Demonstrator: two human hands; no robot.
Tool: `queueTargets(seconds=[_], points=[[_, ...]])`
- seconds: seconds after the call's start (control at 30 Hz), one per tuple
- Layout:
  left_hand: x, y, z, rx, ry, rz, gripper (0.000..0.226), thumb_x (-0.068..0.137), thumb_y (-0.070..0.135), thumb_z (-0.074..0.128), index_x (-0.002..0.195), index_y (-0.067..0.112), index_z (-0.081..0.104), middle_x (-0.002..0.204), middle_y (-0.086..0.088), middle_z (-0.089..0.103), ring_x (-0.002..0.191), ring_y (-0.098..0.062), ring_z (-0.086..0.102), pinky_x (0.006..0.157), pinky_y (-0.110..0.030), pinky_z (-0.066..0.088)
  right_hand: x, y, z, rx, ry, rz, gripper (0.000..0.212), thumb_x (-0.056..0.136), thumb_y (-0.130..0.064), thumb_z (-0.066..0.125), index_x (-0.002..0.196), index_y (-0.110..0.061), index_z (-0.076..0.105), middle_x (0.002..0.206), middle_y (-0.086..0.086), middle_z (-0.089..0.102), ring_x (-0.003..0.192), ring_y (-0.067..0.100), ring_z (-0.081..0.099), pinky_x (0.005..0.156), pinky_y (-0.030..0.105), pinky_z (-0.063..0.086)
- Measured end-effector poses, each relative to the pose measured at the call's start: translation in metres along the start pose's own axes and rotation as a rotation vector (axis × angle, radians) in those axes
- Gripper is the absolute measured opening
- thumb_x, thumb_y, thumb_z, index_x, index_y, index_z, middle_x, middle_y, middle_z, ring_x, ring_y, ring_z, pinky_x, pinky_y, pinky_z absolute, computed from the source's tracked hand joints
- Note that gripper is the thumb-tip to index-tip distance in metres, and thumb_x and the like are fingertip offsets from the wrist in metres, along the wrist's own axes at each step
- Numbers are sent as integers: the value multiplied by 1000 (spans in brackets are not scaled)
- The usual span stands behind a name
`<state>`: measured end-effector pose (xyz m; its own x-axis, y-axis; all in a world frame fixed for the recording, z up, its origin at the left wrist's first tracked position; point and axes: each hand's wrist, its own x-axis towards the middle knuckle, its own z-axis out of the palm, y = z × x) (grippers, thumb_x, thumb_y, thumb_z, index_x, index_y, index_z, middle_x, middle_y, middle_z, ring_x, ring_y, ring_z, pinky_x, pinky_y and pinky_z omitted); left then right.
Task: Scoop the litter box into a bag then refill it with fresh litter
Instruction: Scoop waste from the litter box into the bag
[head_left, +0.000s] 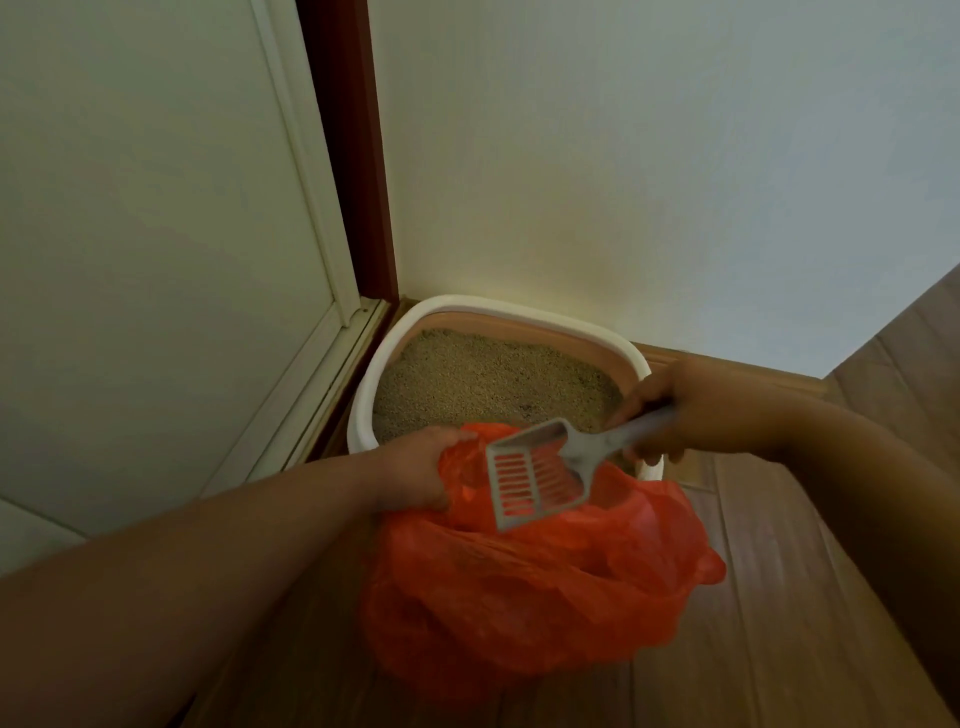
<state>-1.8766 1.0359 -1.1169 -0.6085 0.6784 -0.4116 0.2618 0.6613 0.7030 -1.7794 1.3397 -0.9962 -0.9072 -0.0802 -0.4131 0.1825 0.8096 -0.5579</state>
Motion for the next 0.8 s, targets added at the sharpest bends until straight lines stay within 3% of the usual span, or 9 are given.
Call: queueTargets(seconds=[0.1, 0.17, 0.27, 0.4, 0.53, 0.67, 0.73, 0.8], points=[[2, -6, -1, -6, 10, -67, 63, 82, 1, 72, 137, 29, 60, 116, 8, 71, 98, -7, 71, 82, -27, 61, 15, 0, -9, 232, 138, 65, 18, 81, -11, 82, 98, -18, 80, 84, 8, 77, 75, 18, 73, 63, 24, 57], [5, -4, -6, 89, 6, -72, 49, 86, 5, 69, 130, 27, 67, 120, 4, 71, 99, -9, 69, 84, -27, 60, 32, -5, -13, 332, 281, 145, 16, 81, -11, 83, 97, -13, 79, 83, 9, 77, 72, 17, 72, 58, 22, 54], [6, 9, -13, 154, -2, -96, 40, 91, 11, 65, 127, 26, 70, 126, 3, 69, 106, -13, 67, 88, -26, 57, 54, -14, -20, 283, 390, 273, 12, 83, -17, 82, 93, -15, 76, 84, 4, 76, 75, 15, 72, 50, 18, 48], [11, 17, -20, 174, 50, -121, 42, 92, 8, 60, 130, 24, 68, 130, 1, 67, 115, -14, 65, 99, -28, 53, 85, -16, -20, 29, 297, 346, 8, 86, -23, 79, 92, -19, 75, 83, -1, 72, 74, 11, 67, 57, 22, 48], [31, 6, -27, 203, 67, -166, 36, 93, 10, 59, 126, 20, 69, 123, 1, 68, 110, -16, 66, 92, -28, 55, 126, 14, -2, -186, 191, 312, 8, 85, -26, 78, 87, -18, 77, 79, -1, 71, 70, 10, 66, 52, 19, 44], [45, -10, -13, 163, 127, -169, 31, 92, 10, 58, 118, 18, 72, 114, -1, 71, 100, -13, 66, 82, -22, 50, 150, 49, 5, -303, 188, 299, 8, 84, -24, 77, 86, -16, 74, 76, -2, 67, 69, 9, 64, 57, 24, 55], [47, -11, -2, 136, 147, -166, 36, 91, 11, 59, 124, 20, 71, 120, 1, 69, 105, -11, 65, 89, -24, 51, 155, 64, 4, -303, 176, 290, 10, 86, -22, 76, 81, -19, 68, 73, -5, 61, 64, 6, 58, 51, 19, 45], [47, -9, 6, 131, 177, -172, 39, 93, 12, 59, 130, 23, 68, 125, 3, 66, 112, -11, 63, 98, -27, 51, 161, 76, 0, -278, 181, 269, 8, 86, -23, 76, 87, -23, 68, 73, -7, 58, 65, 4, 54, 53, 19, 41]])
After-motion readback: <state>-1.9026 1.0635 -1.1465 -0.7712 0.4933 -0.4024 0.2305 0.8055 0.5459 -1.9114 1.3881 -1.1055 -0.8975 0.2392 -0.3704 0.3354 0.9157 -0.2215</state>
